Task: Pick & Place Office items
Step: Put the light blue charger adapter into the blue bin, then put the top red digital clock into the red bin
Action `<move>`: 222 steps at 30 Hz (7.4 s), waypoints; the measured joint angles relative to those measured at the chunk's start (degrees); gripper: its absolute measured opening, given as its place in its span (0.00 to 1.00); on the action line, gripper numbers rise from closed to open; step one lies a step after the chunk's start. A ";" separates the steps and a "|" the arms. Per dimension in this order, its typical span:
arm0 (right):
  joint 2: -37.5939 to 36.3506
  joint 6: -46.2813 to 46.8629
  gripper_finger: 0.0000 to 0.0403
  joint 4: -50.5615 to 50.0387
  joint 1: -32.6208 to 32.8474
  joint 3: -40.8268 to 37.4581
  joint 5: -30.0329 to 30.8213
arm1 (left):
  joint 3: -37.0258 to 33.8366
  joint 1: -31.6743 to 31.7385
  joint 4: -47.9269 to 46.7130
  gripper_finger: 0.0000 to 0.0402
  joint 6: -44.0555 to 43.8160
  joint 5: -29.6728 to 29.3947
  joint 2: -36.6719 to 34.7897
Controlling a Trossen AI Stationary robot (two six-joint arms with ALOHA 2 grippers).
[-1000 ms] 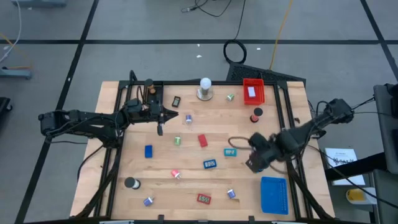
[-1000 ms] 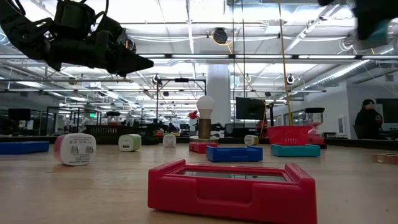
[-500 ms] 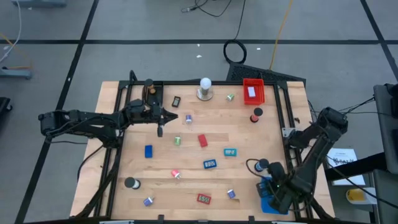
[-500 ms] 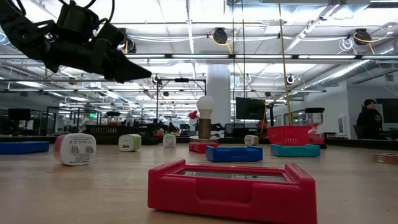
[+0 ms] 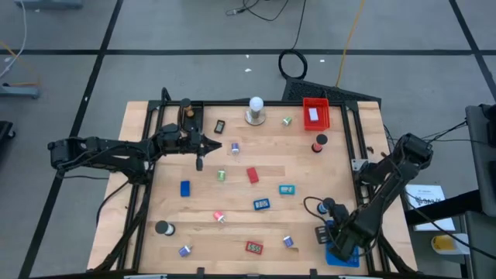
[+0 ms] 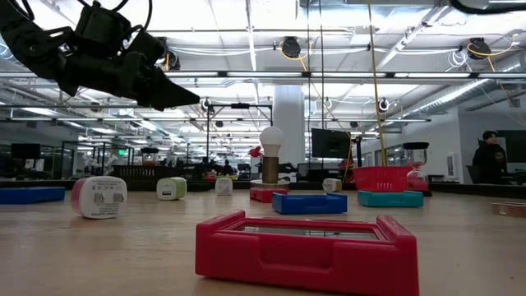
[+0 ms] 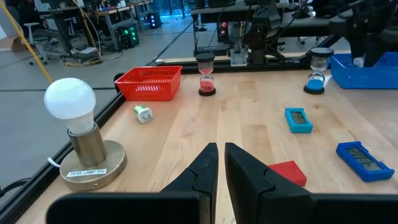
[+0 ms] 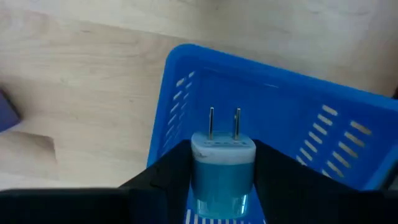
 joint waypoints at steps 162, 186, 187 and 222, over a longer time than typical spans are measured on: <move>22.82 -95.71 0.74 41.17 -47.95 12.42 19.39 | -0.02 0.00 -0.39 0.09 -0.55 0.03 0.01; 25.14 -99.55 0.52 36.84 -48.54 12.47 17.74 | -0.02 0.00 0.14 0.09 -0.55 0.02 0.01; 25.14 -100.11 0.50 36.78 -48.58 12.47 17.75 | -0.02 0.00 0.15 0.09 -0.55 0.03 0.02; 16.04 -128.25 0.74 34.22 -54.22 9.62 9.62 | -0.02 0.00 0.17 0.09 -0.55 0.04 0.01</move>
